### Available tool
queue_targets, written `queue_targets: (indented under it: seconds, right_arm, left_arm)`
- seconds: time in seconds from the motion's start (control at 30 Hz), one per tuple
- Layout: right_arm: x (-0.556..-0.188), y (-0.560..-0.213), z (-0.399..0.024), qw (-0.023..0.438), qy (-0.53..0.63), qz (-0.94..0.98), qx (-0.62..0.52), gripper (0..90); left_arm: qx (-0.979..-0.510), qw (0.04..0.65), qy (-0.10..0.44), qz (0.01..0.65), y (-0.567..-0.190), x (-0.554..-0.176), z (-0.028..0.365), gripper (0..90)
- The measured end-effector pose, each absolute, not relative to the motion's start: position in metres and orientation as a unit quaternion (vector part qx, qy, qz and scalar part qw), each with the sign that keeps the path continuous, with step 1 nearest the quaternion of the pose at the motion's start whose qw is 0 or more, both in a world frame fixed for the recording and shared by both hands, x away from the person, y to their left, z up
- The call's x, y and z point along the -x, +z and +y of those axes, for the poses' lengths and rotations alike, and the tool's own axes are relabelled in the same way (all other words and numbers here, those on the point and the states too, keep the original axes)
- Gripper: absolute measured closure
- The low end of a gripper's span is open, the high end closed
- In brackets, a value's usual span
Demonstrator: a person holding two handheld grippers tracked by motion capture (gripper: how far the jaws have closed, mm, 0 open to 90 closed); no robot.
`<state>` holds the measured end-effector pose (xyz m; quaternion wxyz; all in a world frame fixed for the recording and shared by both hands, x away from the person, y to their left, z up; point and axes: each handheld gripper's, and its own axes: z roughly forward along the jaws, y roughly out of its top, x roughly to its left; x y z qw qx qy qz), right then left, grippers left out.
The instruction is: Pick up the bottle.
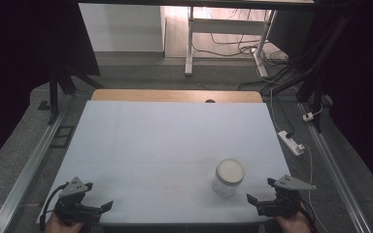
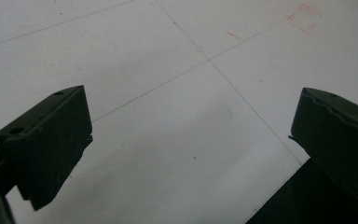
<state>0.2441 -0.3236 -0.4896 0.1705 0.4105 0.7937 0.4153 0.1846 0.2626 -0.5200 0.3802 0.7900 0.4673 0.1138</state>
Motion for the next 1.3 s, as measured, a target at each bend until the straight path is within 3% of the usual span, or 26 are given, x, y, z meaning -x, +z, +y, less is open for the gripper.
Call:
queue_targets:
  seconds: [1.3]
  right_arm:
    - [-0.265,-0.49,-0.275,0.122,0.427,0.825,-0.349,0.0]
  left_arm:
    - [-0.791,0.38,0.112,0.466,-0.52,-0.185,0.263,0.0]
